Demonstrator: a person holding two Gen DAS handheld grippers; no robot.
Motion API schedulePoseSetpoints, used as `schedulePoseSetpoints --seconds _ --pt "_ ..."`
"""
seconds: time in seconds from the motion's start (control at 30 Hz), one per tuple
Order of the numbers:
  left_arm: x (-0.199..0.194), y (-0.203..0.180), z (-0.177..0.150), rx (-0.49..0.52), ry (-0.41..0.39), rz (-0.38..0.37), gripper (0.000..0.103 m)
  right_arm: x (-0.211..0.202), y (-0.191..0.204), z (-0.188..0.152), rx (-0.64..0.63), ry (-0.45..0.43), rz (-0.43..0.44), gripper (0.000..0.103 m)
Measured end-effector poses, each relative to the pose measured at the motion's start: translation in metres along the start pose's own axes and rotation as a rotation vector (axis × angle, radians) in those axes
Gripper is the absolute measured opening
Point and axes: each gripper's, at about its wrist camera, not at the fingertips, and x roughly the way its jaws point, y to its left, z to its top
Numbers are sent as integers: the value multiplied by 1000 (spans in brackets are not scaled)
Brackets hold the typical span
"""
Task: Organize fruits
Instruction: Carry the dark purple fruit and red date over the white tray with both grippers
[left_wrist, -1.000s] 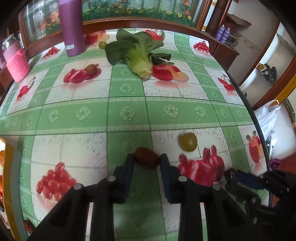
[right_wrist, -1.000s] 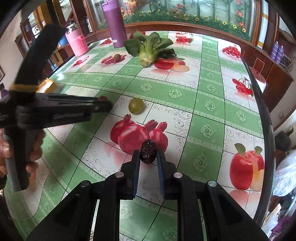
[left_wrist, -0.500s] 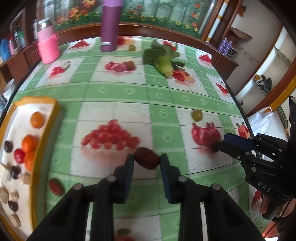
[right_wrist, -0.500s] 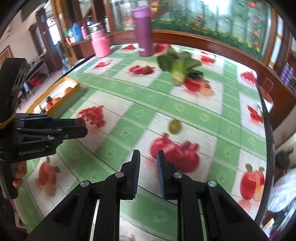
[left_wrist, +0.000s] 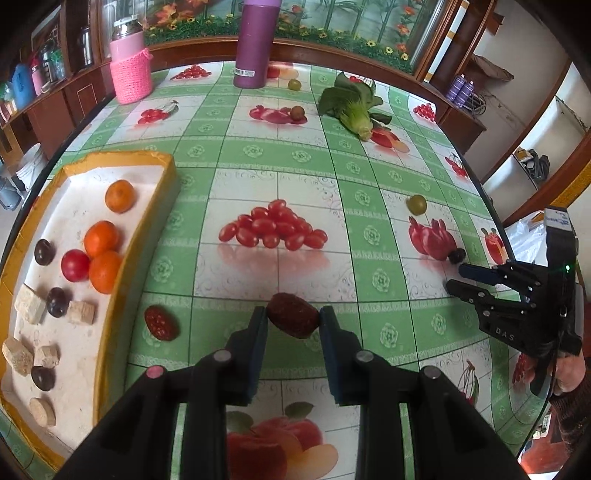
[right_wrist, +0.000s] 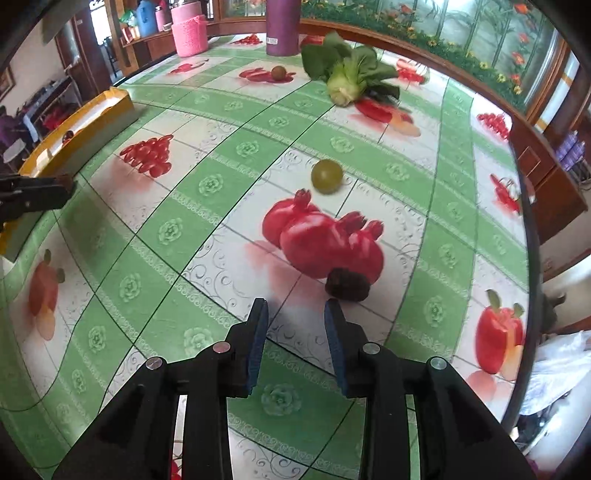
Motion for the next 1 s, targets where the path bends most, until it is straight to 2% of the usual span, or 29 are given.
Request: schedulePoseSetpoints --seconds 0.13,0.3,0.43,0.57,0.77,0.8,0.87,1.0 --pt "0 -5 -4 19 4 -7 31 -4 -8 -3 19 -29 -6 31" --pt "1 -9 -5 19 15 -21 31 7 -14 7 36 -16 -16 31" --pt "-2 -10 -5 23 11 -29 32 -5 -24 6 87 -39 -20 31" --pt "-1 -10 -5 23 19 -34 32 9 -24 11 50 -4 -47 31" --pt "-1 -11 -7 27 27 -32 32 14 -26 19 69 -38 -23 31" --pt "-2 -11 -7 28 23 -33 32 14 -27 19 75 -43 -17 30" --pt "-4 -10 -7 29 19 -30 32 14 -29 19 81 -46 3 19" --pt "-7 -6 -6 11 12 -44 32 10 -23 19 71 -35 6 18"
